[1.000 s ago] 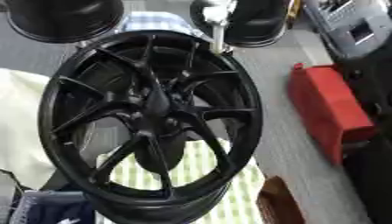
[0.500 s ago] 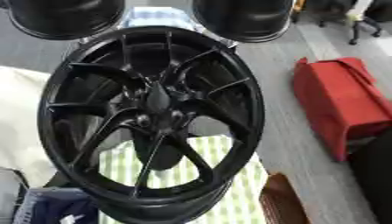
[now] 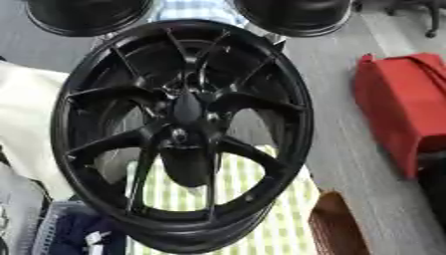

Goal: Pull the pin out of the wheel hub.

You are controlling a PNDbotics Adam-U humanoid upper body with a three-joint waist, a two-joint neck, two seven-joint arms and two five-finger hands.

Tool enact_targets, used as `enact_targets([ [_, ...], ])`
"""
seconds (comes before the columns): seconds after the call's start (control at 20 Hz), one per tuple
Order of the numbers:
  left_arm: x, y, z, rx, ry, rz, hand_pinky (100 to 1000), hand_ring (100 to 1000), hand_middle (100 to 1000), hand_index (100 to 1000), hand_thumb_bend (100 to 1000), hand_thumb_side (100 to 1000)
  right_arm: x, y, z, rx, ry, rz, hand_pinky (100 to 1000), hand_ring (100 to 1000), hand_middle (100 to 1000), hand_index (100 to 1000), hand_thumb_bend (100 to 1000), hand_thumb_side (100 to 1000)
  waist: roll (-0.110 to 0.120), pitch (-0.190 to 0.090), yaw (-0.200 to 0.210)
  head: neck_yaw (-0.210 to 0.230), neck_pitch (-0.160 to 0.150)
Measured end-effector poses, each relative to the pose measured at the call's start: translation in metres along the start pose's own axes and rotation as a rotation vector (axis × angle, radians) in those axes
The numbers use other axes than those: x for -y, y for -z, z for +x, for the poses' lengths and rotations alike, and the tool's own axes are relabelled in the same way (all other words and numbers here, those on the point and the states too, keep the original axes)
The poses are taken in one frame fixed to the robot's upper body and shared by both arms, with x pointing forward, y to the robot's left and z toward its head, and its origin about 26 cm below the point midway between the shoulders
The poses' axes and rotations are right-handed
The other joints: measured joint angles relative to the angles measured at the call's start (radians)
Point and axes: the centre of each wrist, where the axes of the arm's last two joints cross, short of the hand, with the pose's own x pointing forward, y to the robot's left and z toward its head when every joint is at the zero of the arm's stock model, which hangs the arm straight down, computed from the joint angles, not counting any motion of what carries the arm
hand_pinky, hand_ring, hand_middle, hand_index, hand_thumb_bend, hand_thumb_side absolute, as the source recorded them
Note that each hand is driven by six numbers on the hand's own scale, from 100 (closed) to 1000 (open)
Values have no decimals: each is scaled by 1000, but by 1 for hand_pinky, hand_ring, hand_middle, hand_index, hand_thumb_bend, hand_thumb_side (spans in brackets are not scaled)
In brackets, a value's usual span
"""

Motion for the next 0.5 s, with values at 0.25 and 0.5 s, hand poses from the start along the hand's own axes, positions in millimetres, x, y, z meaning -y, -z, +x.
enact_targets([
  [0.25,0,0,0,1,-1,2,698,639,529,727,411,617,-3,-5,7,54,40,-97,734,785,719,800,203,557,-1,2,0,0,0],
  [0.5,1,0,1,2,-7,1,698,639,528,726,411,617,-4,-1,27,103,68,-187,749,819,776,816,268,492,1,5,9,-6,-1],
])
